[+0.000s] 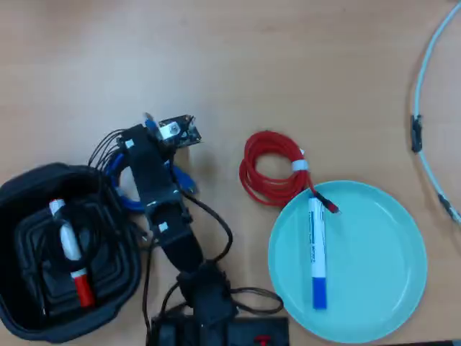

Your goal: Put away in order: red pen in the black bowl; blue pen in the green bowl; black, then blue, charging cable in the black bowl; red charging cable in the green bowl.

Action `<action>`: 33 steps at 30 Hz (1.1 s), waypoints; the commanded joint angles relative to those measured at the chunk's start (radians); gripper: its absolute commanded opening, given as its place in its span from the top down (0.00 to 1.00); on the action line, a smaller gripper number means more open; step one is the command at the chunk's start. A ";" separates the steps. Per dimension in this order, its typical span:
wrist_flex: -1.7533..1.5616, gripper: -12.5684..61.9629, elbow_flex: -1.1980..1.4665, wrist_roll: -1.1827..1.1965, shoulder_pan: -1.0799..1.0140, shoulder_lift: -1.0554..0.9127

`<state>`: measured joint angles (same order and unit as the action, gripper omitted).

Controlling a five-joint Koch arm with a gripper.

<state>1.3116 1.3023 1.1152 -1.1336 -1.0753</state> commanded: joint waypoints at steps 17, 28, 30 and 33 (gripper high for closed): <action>-0.006 0.92 -0.064 0.018 -0.012 -0.006; 0.025 0.92 -0.066 0.061 -0.095 -0.015; 0.071 0.92 -0.080 0.028 -0.126 -0.035; 0.120 0.92 -0.094 -0.015 -0.155 -0.115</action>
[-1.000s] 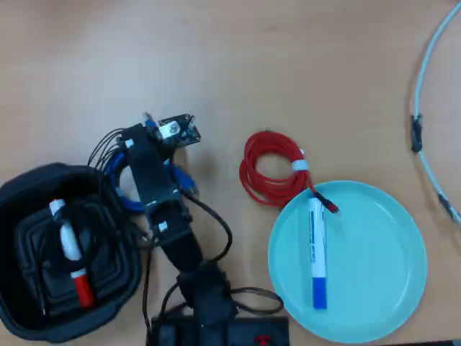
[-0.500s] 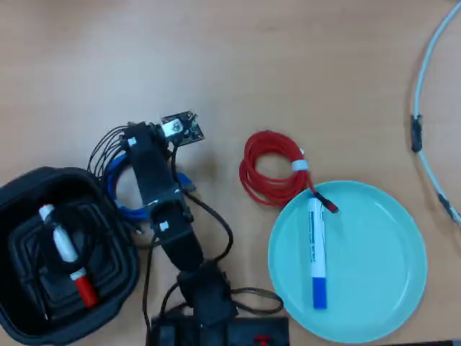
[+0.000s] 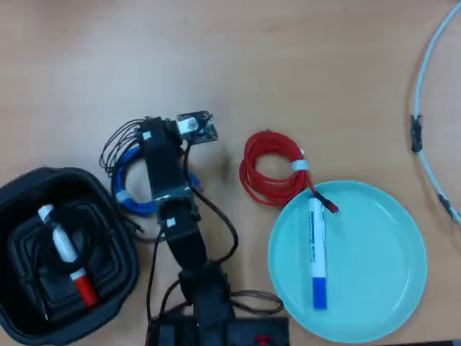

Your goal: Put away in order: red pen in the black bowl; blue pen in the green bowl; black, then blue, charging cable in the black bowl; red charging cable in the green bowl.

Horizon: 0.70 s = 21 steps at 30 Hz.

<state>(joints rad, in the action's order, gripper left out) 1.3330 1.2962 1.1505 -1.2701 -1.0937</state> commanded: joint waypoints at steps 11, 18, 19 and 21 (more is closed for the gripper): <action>0.123 0.92 -0.084 -0.345 -0.094 -0.445; 0.127 0.92 -0.081 -0.508 -0.141 -0.577; 0.123 0.92 -0.081 -0.540 -0.156 -0.591; 0.117 0.92 -0.087 -0.637 -0.181 -0.614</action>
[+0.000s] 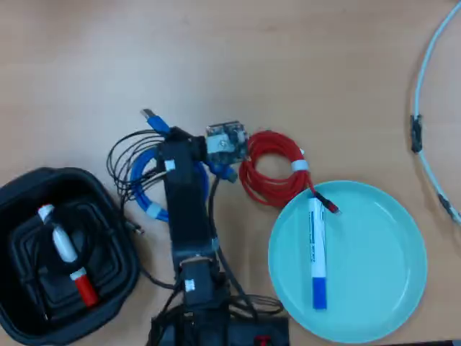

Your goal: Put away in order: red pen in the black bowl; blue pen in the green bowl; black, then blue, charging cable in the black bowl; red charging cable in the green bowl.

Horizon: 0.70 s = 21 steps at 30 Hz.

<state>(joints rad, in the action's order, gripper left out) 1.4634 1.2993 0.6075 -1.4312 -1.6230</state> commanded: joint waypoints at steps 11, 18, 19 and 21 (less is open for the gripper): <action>-0.017 0.92 -0.034 -0.477 -0.213 -0.173; -0.025 0.92 0.072 -0.565 -0.529 -0.221; -0.026 0.92 0.081 -0.575 -0.565 -0.221; -0.026 0.92 0.092 -0.589 -0.638 -0.218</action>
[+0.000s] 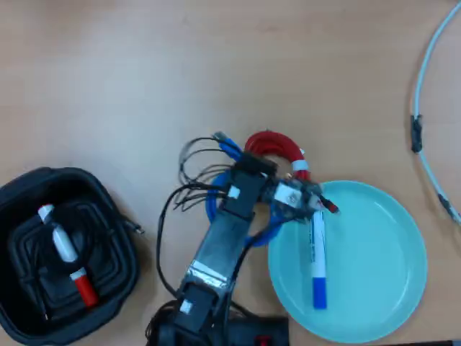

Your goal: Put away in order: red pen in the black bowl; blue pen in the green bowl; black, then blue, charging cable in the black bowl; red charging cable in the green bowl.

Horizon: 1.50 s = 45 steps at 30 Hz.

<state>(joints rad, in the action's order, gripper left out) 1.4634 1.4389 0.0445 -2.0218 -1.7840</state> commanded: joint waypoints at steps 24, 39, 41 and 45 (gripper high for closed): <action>-0.235 0.92 0.107 0.012 -0.805 0.035; -0.431 0.92 -0.025 0.100 -0.798 0.325; -0.431 0.92 -0.043 0.100 -0.808 0.362; -0.430 0.92 -0.058 0.098 -0.816 0.408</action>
<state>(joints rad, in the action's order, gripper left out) 1.0677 1.5002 0.1350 -2.8287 -1.3698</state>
